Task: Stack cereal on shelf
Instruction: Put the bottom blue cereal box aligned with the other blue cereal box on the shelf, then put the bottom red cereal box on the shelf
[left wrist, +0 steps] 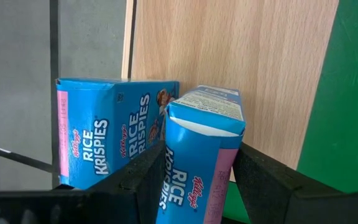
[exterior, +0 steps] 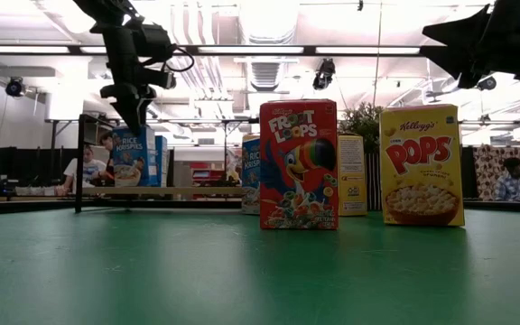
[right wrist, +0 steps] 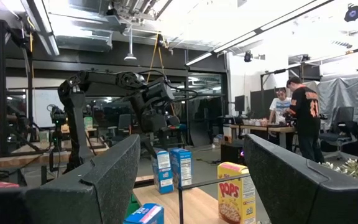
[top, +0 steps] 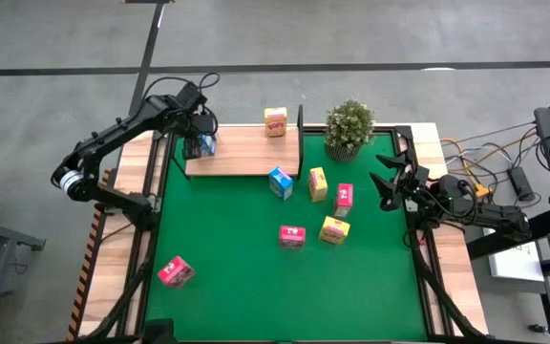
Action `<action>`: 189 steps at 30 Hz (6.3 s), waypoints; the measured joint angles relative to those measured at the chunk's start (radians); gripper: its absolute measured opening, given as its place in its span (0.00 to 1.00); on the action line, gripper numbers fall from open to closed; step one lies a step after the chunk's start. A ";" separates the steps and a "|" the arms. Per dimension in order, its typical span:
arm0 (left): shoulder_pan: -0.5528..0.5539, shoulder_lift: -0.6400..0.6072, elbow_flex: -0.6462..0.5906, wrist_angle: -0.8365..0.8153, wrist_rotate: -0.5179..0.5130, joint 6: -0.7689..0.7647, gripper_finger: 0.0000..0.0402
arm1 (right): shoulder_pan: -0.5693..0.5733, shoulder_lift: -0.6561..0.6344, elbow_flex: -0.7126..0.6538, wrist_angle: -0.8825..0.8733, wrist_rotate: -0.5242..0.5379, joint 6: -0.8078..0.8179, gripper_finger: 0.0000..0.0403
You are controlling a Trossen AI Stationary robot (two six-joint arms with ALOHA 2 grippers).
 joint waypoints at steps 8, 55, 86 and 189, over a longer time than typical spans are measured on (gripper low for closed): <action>0.000 0.000 0.000 -0.001 0.000 0.000 0.41 | 0.000 0.000 0.000 0.000 0.000 0.000 0.68; -0.033 -0.035 0.016 0.004 0.000 -0.016 0.55 | 0.000 0.000 0.000 0.001 -0.001 -0.015 0.68; -0.716 -0.344 -0.283 0.668 0.109 -0.686 0.50 | 0.000 0.000 0.000 0.025 -0.001 -0.016 0.68; -1.671 0.129 0.010 -0.283 0.156 -2.382 0.44 | 0.000 0.000 0.000 0.239 -0.055 -0.172 0.68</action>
